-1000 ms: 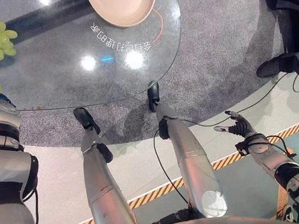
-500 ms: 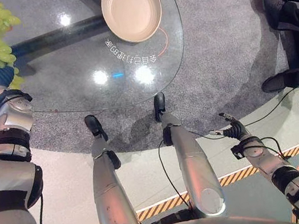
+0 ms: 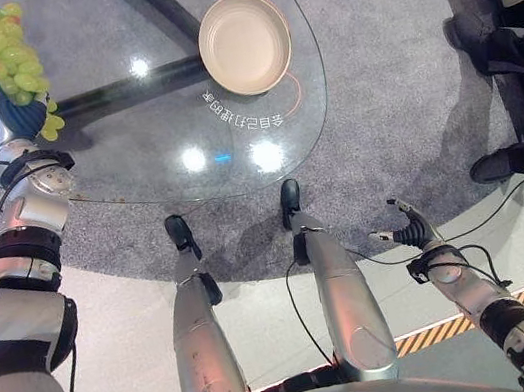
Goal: Pick up fruits into the plate
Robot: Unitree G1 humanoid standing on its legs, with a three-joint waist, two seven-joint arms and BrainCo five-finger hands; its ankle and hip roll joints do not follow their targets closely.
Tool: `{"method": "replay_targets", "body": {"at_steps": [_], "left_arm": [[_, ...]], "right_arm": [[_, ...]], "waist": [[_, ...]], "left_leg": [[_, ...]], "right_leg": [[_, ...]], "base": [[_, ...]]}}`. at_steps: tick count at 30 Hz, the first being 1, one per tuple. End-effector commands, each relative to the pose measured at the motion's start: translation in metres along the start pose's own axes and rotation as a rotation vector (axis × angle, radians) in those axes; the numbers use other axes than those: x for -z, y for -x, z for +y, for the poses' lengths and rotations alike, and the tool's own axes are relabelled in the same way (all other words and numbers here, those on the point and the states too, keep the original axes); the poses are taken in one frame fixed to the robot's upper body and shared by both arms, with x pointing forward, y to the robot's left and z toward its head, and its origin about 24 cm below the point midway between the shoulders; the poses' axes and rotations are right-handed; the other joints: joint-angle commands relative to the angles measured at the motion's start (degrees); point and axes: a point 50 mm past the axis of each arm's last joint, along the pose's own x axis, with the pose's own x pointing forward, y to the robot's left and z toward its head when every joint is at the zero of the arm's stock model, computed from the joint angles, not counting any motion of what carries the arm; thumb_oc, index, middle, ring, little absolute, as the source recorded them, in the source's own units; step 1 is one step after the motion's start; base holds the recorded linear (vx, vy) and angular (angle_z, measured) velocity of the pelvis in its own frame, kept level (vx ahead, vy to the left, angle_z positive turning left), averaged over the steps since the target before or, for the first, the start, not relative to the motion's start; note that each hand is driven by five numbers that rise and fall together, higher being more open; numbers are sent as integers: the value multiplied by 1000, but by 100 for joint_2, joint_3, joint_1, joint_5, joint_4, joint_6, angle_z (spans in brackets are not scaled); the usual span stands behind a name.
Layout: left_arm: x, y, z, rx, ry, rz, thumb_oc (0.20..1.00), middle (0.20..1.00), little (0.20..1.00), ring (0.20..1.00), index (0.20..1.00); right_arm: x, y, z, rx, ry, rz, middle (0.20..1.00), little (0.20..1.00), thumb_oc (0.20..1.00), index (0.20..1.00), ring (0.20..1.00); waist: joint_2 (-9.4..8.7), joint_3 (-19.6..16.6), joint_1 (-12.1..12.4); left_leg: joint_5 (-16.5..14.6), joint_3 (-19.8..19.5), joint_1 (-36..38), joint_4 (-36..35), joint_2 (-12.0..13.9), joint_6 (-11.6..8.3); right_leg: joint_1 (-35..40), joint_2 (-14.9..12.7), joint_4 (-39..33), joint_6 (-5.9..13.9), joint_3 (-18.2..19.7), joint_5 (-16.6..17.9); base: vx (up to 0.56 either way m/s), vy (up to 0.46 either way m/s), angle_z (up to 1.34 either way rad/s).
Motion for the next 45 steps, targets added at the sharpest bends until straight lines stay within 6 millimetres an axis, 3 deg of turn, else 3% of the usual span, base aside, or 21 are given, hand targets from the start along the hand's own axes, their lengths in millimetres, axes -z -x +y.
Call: {"method": "replay_targets", "body": {"at_steps": [1,4,10,18,20,25,28,29,30,34,45], "left_arm": [[-6,-11,29,-169,40,-70,200,200,200,200,200],[-3,-3,28,-156,41,-100,200,200,200,200,200],[2,23,22,-101,-60,-260,200,200,200,200,200],[5,60,16,26,-158,-514,200,200,200,200,200],[3,67,13,37,-168,-558,200,200,200,200,200],[-11,81,5,81,-164,-713,200,200,200,200,200],[-21,82,3,102,-164,-766,200,200,200,200,200],[-26,83,2,124,-176,-802,200,200,200,200,200],[-32,83,0,155,-210,-863,200,200,200,200,200],[-46,68,14,173,-322,-978,200,200,200,200,200],[-78,36,48,71,-584,-1149,200,200,200,200,200]], "right_arm": [[-3,13,-14,35,-84,-79,1000,1000,1000,1000,1000],[-24,13,-17,13,-164,-178,1000,1000,1000,1000,1000],[-55,17,-14,-171,-284,-340,1000,1000,1000,1000,1000],[-91,20,-2,-603,-430,-427,1000,1000,1000,1000,1000],[-97,22,2,-680,-436,-433,1000,1000,1000,1000,1000],[-138,24,23,-960,-459,-462,1000,1000,1000,1000,1000],[-160,24,25,-980,-410,-526,1000,1000,1000,1000,1000],[-175,24,21,-917,-306,-625,1000,1000,1000,1000,1000],[-197,25,10,-791,-152,-746,1000,1000,1000,1000,1000],[-239,27,-22,-744,-31,-847,1000,1000,1000,1000,1000],[-260,34,-36,-831,61,-827,1000,1000,1000,1000,1000]], "waist": [[170,-100,-66],[231,-111,-46],[342,-721,47],[478,-1890,292],[487,-2024,331],[522,-2458,502],[524,-2544,556],[526,-2586,584],[530,-2616,607],[563,-2722,619],[611,-2846,602]], "left_leg": [[-1012,342,223,588,-459,132],[-1009,361,689,424,-463,122],[-926,335,1364,-18,-449,59],[-856,309,2449,-615,-312,-16],[-852,303,2579,-668,-280,-27],[-868,267,3069,-867,-190,-58],[-864,256,3169,-917,-167,-72],[-871,256,3203,-928,-156,-76],[-892,252,3284,-947,-141,-78],[-839,300,3327,-1037,-85,-80],[-707,339,3302,-1130,17,-135]], "right_leg": [[498,206,-84,103,16,-395],[942,147,-191,144,16,-413],[1666,53,-593,187,-62,-397],[2812,-52,-1100,249,-278,-358],[2951,-57,-1145,253,-312,-358],[3476,-68,-1331,263,-452,-371],[3597,-66,-1375,263,-498,-383],[3639,-67,-1390,264,-524,-387],[3720,-67,-1411,272,-533,-401],[3776,-48,-1495,279,-534,-366],[3816,-23,-1610,284,-532,-317]], "base": [[4,26,-4],[13,10,-2],[84,-21,0],[157,-38,3],[139,-35,-2],[113,-40,5],[6,-18,5],[0,0,0],[-9,-31,-1],[-23,-15,-5],[-38,-5,-1]]}}
